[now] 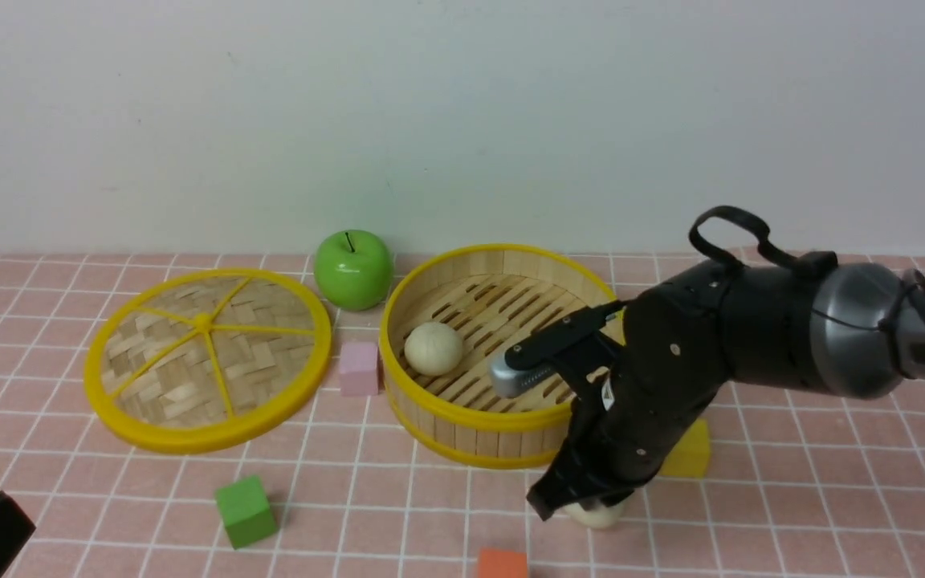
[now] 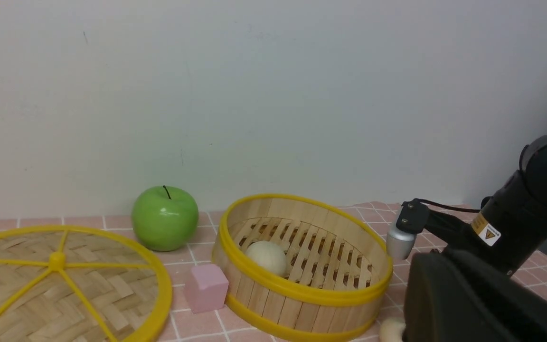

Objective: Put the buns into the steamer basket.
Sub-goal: Use the right arm to grab a steamed stuffed bun, then use the right arm to put the steamed stuffed bun into the steamer

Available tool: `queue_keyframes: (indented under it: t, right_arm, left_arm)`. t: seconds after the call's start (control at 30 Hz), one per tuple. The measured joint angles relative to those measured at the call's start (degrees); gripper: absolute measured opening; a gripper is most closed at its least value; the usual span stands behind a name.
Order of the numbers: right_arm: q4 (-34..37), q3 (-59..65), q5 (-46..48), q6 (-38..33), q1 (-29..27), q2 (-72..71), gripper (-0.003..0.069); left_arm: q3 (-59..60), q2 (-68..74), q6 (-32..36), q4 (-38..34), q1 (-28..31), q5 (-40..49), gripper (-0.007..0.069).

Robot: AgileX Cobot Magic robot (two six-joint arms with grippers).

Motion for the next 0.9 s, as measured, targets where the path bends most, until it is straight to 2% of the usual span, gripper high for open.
queue_keyframes:
  t: [0.2,0.37,0.53,0.9]
  right_arm:
    - [1.0,-1.9,7.7,-1.1,0.0,-8.0,0.002]
    - [2.4,-7.5,5.3,-3.6,0.0,-11.3,0.002]
    - [1.4,-13.3,0.1,-5.1,0.0,-5.4,0.002]
    - [-9.0,-20.2,-1.5,-2.6,0.0,7.9,0.0038]
  left_arm:
    - [0.0,0.0,0.0,0.0,0.0,0.0,0.0021]
    - [0.0,0.0,0.0,0.0,0.0,0.0,0.0024]
    - [0.0,0.0,0.0,0.0,0.0,0.0,0.0029]
    - [0.0,0.0,0.0,0.0,0.0,0.0,0.0039]
